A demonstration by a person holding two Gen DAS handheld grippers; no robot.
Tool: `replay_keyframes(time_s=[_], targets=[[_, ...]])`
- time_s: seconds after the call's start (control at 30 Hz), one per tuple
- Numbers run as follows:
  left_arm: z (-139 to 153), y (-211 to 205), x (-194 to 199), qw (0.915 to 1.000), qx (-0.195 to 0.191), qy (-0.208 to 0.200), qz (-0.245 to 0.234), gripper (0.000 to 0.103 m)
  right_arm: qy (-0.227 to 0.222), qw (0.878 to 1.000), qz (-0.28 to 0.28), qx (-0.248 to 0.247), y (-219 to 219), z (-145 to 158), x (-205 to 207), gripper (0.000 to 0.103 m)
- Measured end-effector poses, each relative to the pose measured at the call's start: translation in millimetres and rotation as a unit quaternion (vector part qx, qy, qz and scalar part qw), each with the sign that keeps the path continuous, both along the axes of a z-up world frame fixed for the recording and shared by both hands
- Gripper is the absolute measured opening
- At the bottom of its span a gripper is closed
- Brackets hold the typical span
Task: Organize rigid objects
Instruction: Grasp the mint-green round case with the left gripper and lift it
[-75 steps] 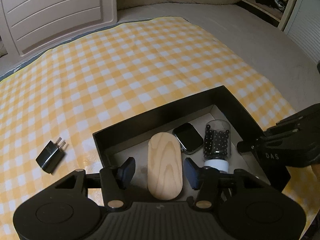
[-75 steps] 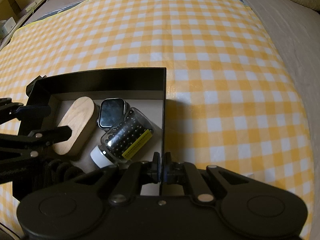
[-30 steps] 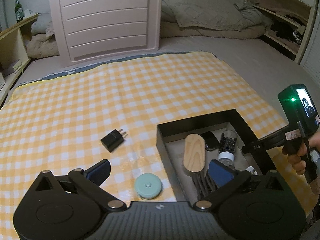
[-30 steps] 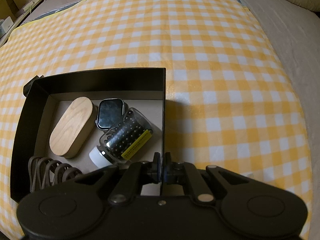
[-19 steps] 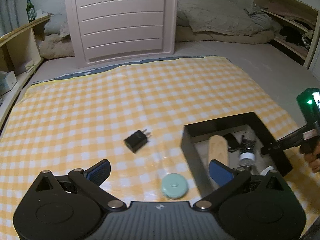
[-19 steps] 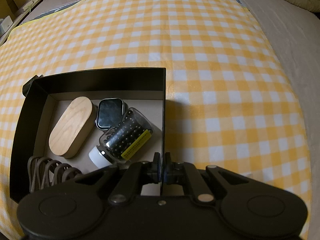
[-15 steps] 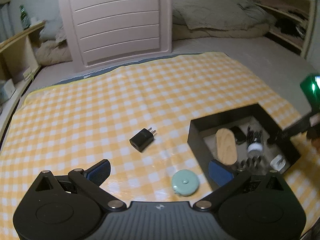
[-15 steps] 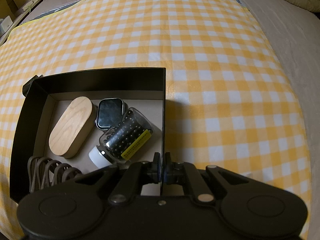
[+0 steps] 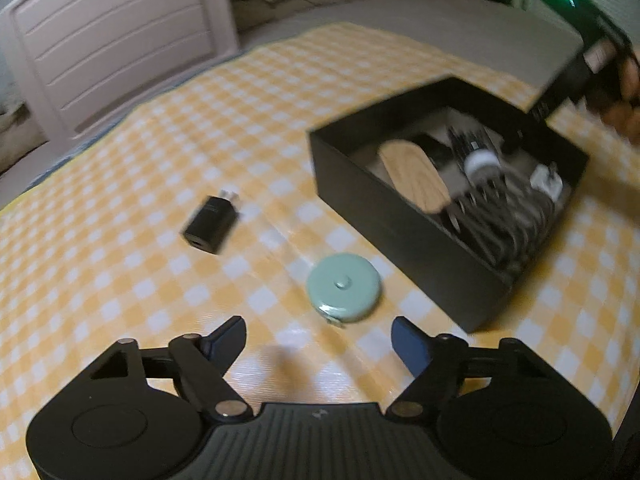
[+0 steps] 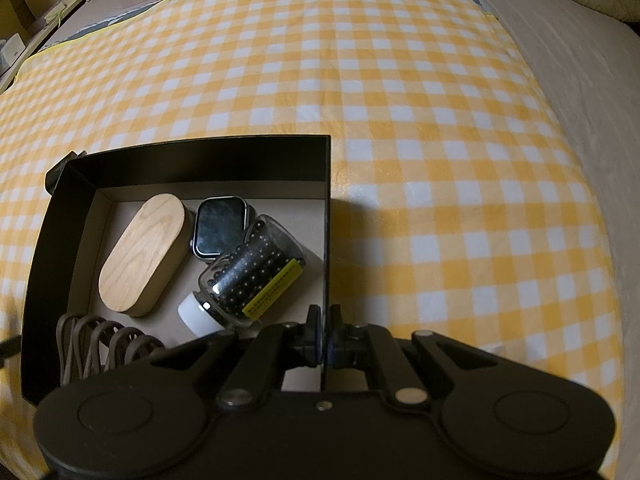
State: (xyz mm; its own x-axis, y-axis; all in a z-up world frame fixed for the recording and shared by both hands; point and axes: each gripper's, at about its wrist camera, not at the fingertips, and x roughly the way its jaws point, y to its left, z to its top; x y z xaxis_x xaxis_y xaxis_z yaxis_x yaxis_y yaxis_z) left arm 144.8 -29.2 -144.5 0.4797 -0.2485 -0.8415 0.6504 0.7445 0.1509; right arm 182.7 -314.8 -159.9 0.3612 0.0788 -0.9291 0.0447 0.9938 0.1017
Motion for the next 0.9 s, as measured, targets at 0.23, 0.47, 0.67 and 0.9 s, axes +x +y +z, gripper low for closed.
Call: replay_keyframes(time_s=[0.23, 0.47, 0.67, 0.9], targets=[[-23.2, -12.9, 2.4, 0.9987, -0.001, -0.007, -0.050, 0.068, 0.001, 1.000, 0.000, 0.000, -2.2, 0.0, -0.6, 0.004], [-27.4, -20.4, 16.2, 0.9983, -0.026, -0.006, -0.051, 0.060, 0.001, 1.000, 0.001, 0.001, -5.2, -0.7, -1.8, 0.004], [-29.2, -28.1, 23.5, 0.9985, -0.029, -0.001, -0.047, 0.056, 0.000, 1.000, 0.001, 0.000, -5.1, -0.4, -1.7, 0.004], [-28.5, -28.7, 25.3, 0.9988, -0.030, 0.013, -0.038, 0.051, 0.001, 1.000, 0.001, -0.001, -4.3, -0.3, -1.5, 0.004]])
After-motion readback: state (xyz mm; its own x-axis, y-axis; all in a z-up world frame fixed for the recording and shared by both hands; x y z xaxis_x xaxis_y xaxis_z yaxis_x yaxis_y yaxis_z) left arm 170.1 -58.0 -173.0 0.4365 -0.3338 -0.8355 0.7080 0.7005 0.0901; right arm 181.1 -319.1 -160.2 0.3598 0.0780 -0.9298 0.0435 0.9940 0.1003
